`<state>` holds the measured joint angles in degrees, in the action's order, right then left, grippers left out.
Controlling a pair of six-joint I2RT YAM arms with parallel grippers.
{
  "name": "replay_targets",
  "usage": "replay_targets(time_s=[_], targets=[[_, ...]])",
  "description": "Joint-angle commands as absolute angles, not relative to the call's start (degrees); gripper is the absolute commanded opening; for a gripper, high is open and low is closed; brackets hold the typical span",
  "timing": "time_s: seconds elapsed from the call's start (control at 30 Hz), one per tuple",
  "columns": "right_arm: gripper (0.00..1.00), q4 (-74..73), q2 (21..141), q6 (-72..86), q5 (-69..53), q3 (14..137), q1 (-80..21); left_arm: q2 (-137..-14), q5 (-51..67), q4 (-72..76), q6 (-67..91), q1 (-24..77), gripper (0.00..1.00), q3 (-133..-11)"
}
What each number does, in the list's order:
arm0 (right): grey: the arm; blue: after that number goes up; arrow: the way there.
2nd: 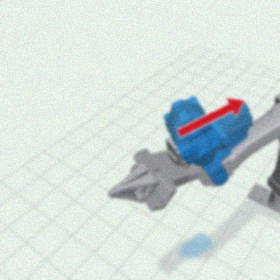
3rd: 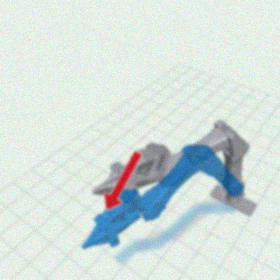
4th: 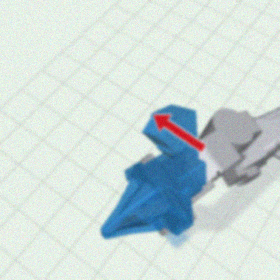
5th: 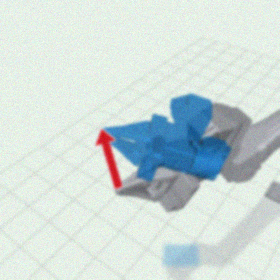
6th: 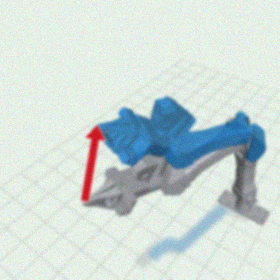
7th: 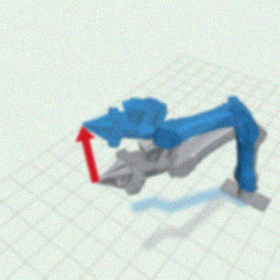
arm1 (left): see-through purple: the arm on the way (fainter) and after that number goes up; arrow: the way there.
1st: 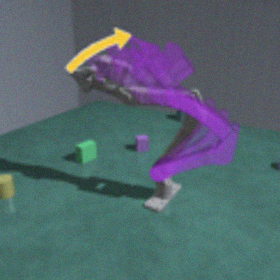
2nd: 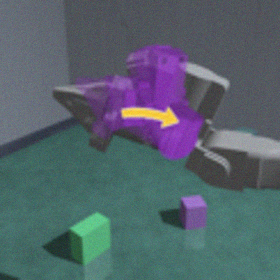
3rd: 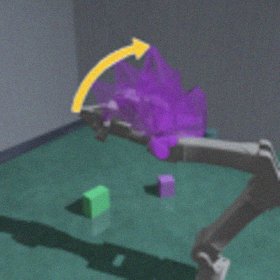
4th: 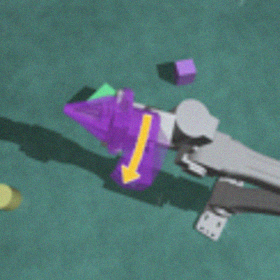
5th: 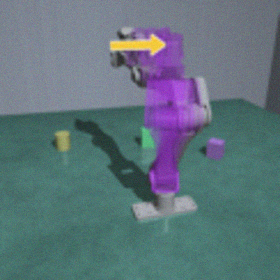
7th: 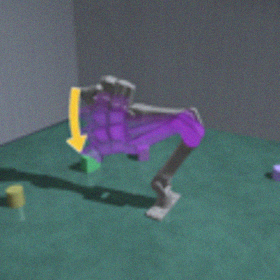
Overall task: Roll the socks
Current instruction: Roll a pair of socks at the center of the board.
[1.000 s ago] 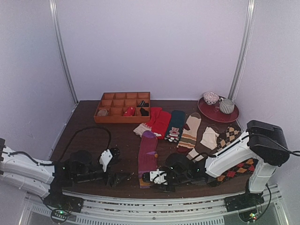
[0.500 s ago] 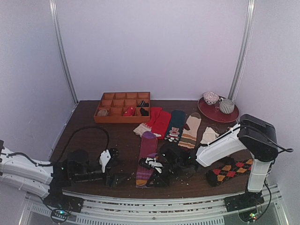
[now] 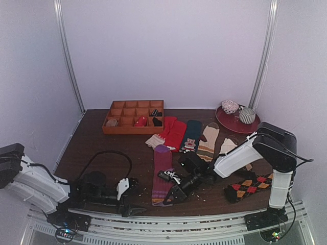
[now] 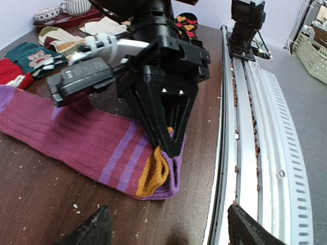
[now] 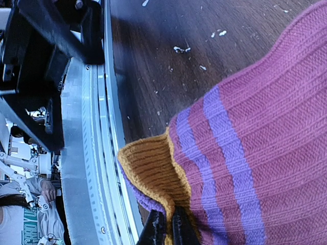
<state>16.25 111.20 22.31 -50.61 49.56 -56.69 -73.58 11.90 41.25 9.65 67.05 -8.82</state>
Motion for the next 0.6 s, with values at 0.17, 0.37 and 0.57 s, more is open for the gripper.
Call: replay_targets(time_s=[0.17, 0.37, 0.57], targets=[[0.00, 7.2, 113.9, 20.8, -48.1, 48.3, -56.1, -86.2, 18.7, 52.4, 5.3, 68.2, 0.76, -16.8], [0.00, 6.1, 113.9, 20.3, -48.2, 49.0, -55.6, -92.5, 19.5, 48.3, 4.0, 68.3, 0.73, -21.0], [0.00, 7.0, 113.9, 21.2, -48.7, 48.7, -55.5, -95.7, 16.2, 47.8, 3.4, 68.3, 0.72, -21.9]])
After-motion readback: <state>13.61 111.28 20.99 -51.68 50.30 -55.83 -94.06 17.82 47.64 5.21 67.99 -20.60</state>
